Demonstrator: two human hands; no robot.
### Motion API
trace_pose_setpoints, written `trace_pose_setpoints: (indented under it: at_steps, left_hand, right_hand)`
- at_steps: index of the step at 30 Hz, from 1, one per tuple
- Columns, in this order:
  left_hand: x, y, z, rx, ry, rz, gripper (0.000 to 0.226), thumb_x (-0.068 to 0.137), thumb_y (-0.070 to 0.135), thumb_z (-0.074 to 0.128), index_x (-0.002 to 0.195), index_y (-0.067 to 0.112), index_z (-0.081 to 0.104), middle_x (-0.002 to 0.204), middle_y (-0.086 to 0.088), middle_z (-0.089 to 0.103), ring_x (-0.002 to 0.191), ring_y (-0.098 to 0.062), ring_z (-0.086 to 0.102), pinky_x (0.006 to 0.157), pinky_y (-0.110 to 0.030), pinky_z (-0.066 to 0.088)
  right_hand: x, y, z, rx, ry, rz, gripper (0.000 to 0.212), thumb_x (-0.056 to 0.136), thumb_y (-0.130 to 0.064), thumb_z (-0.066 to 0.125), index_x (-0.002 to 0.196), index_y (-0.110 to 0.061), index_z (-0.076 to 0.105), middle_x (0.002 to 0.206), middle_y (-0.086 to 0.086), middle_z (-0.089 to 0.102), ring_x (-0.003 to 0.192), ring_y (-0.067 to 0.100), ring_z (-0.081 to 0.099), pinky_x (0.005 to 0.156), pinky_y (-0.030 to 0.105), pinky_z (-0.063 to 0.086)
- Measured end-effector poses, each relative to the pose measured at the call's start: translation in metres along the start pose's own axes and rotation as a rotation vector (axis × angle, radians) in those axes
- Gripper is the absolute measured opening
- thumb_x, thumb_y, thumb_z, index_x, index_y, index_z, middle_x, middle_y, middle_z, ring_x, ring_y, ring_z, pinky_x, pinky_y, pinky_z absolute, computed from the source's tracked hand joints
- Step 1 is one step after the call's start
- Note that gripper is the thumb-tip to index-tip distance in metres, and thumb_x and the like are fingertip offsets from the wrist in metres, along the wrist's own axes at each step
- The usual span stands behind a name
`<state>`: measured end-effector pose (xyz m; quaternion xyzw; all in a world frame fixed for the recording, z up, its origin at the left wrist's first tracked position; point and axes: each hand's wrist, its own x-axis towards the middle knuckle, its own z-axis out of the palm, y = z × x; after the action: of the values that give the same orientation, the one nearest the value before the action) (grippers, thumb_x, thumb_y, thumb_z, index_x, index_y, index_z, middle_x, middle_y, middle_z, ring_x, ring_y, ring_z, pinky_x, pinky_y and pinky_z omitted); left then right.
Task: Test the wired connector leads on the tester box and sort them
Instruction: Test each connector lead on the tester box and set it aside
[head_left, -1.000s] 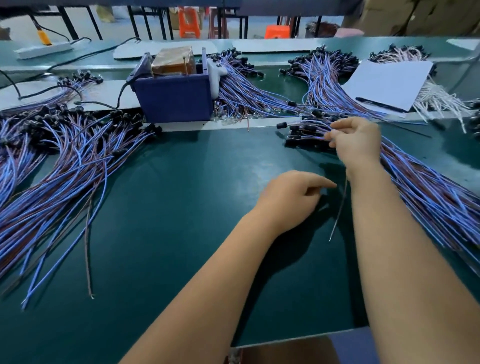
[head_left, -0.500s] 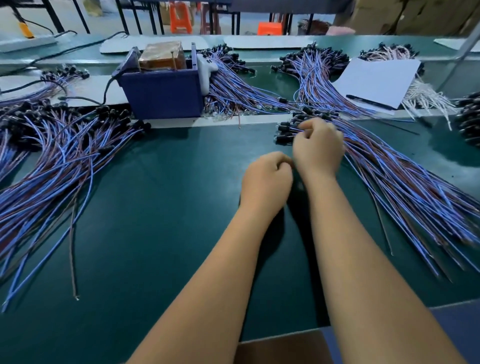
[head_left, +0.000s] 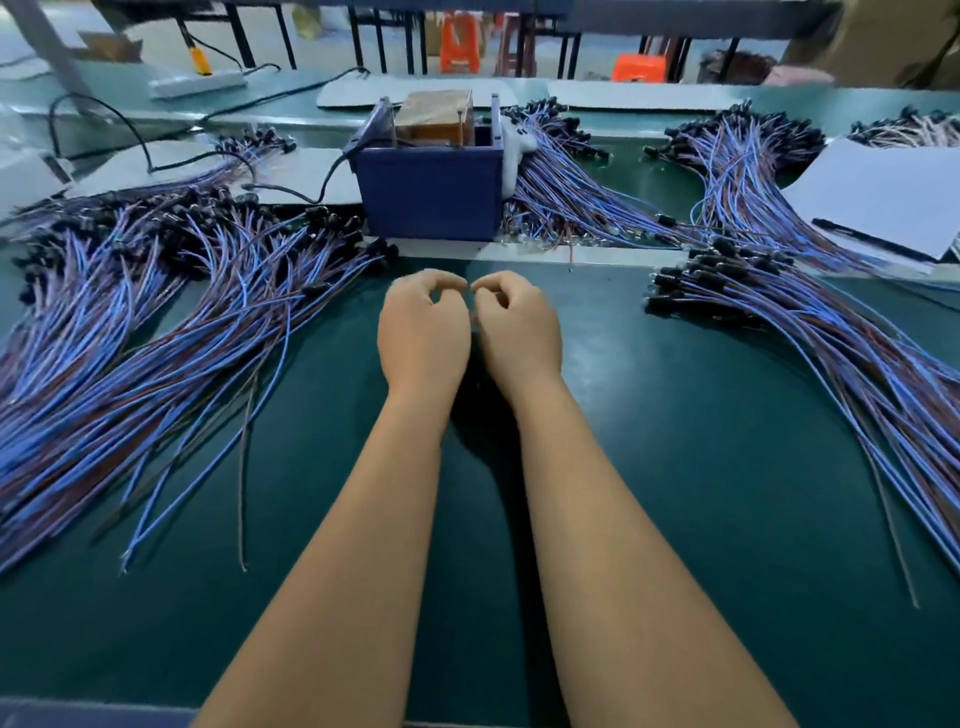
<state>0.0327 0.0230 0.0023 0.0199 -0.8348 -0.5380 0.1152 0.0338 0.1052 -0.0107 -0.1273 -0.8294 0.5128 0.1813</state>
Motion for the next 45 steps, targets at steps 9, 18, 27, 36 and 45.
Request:
trace_pose_setpoints:
  at_steps: [9,18,27,36,45]
  left_hand:
    - [0.047,-0.024,-0.028,0.552,0.088,-0.180,0.058,0.090,0.017,0.054,0.144,0.007,0.035,0.159,-0.025,0.008,0.137,-0.043,0.024,0.105,-0.047,0.032]
    - [0.035,-0.033,-0.029,0.516,0.244,-0.091,0.043,0.090,0.007,0.049,0.133,0.008,0.051,0.149,-0.019,0.028,0.124,-0.039,0.039,0.097,-0.043,0.036]
    - [0.042,-0.047,-0.046,0.463,0.362,-0.066,0.044,0.084,-0.006,0.048,0.121,0.012,0.065,0.123,-0.014,0.061,0.106,-0.034,0.058,0.072,-0.031,0.034]
    - [0.028,-0.021,-0.018,0.115,0.301,0.380,0.020,0.086,0.000,0.056,0.098,0.006,0.071,0.099,-0.007,0.067,0.092,-0.019,0.060,0.083,-0.021,0.043]
    - [-0.008,0.015,0.024,-0.900,-0.390,0.036,0.029,0.075,0.013,0.051,0.048,0.011,0.057,0.054,-0.008,0.058,0.050,-0.021,0.052,0.051,-0.025,0.042]
  right_hand:
    - [-0.002,0.006,-0.002,0.069,-0.034,-0.021,0.020,0.091,-0.018,0.047,0.087,-0.031,0.061,0.074,-0.011,0.062,0.080,0.014,0.060,0.067,0.028,0.045]
    - [-0.001,0.003,0.000,0.032,-0.040,-0.001,0.022,0.090,-0.018,0.045,0.084,-0.030,0.063,0.072,-0.010,0.062,0.075,0.014,0.059,0.060,0.027,0.040]
    - [-0.004,0.003,-0.002,0.056,-0.053,0.001,0.022,0.090,-0.017,0.046,0.084,-0.029,0.063,0.073,-0.012,0.061,0.074,0.012,0.056,0.063,0.027,0.039]
    - [-0.004,-0.001,-0.002,0.229,0.103,0.016,0.026,0.090,-0.010,0.047,0.077,-0.028,0.060,0.067,-0.005,0.064,0.069,0.018,0.059,0.065,0.031,0.048]
    - [0.006,0.000,-0.025,0.960,-0.091,0.324,0.032,0.103,-0.026,0.036,0.095,-0.006,0.060,0.063,0.003,0.054,0.064,0.015,0.052,0.069,0.029,0.042]
